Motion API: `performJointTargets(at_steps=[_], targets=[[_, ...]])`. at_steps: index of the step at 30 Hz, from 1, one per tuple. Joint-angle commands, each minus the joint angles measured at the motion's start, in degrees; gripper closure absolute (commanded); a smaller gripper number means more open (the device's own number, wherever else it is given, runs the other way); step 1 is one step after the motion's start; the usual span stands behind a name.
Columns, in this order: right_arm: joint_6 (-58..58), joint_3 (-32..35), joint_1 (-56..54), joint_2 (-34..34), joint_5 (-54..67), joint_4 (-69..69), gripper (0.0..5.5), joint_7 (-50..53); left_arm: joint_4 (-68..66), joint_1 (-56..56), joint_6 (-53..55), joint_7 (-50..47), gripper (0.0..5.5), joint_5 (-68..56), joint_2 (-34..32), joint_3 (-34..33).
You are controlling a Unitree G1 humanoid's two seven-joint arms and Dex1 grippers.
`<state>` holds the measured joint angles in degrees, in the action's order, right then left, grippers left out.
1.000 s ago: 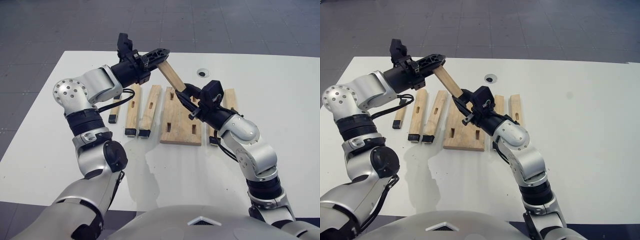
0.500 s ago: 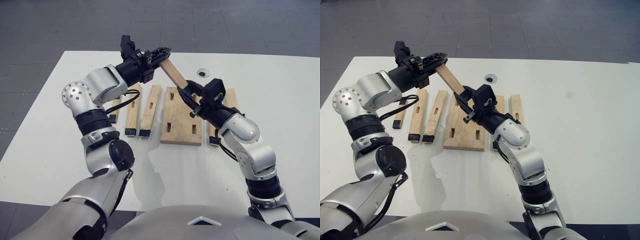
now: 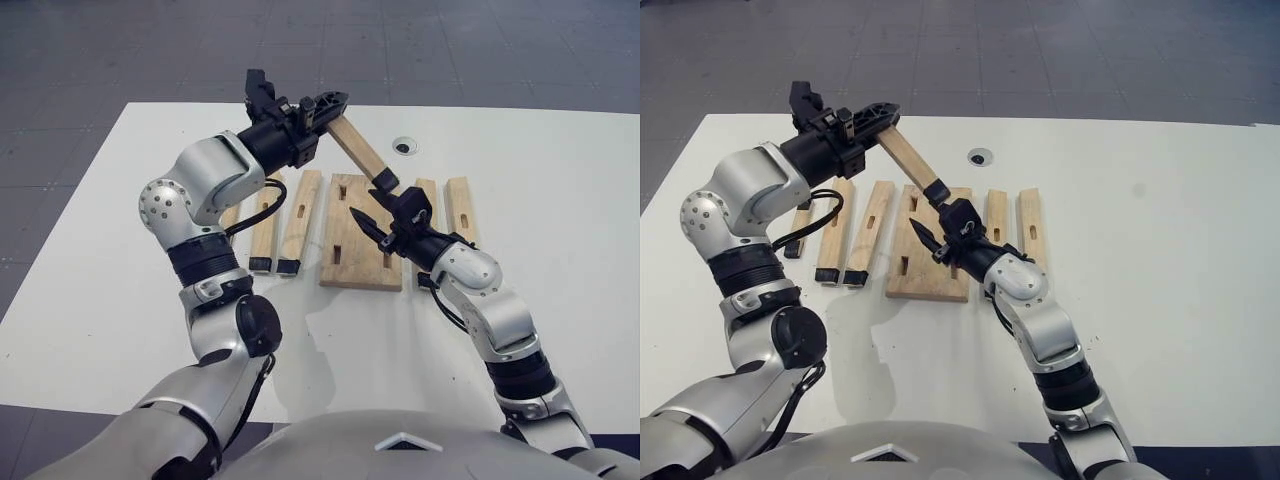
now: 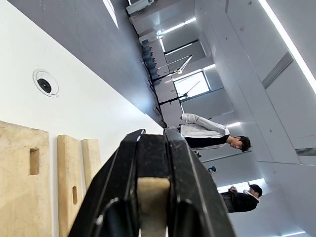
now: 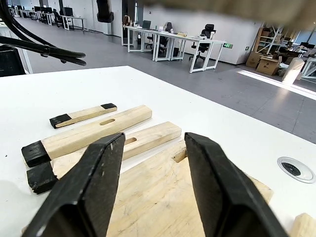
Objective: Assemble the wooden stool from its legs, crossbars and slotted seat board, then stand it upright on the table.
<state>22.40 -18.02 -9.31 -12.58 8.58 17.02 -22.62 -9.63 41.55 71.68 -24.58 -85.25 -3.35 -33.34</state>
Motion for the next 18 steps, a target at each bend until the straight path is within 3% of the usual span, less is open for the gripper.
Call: performJointTargets(at_steps=[1, 7, 15, 18], targets=[[3.0, 0.3, -0.2, -0.2, 0.2, 2.5, 2.55, -0.3, 4.6, -3.4, -10.5, 8.0, 5.08, 15.1, -5.7, 6.6], [4.1, 3.8, -1.6, 1.7, 0.2, 3.7, 1.51, 2.8, 15.6, -11.3, -33.3, 14.6, 5.08, 43.9, -15.8, 14.5], [3.7, 6.0, -0.6, 5.1, -1.1, 3.6, 0.15, 8.7, 21.7, -25.4, -45.6, 18.6, 5.08, 61.0, -12.6, 25.0], [3.7, 6.7, -0.4, 5.7, -1.4, 3.7, 0.03, 10.0, 19.1, -27.7, -50.3, 21.3, 5.08, 67.1, -12.6, 28.9]])
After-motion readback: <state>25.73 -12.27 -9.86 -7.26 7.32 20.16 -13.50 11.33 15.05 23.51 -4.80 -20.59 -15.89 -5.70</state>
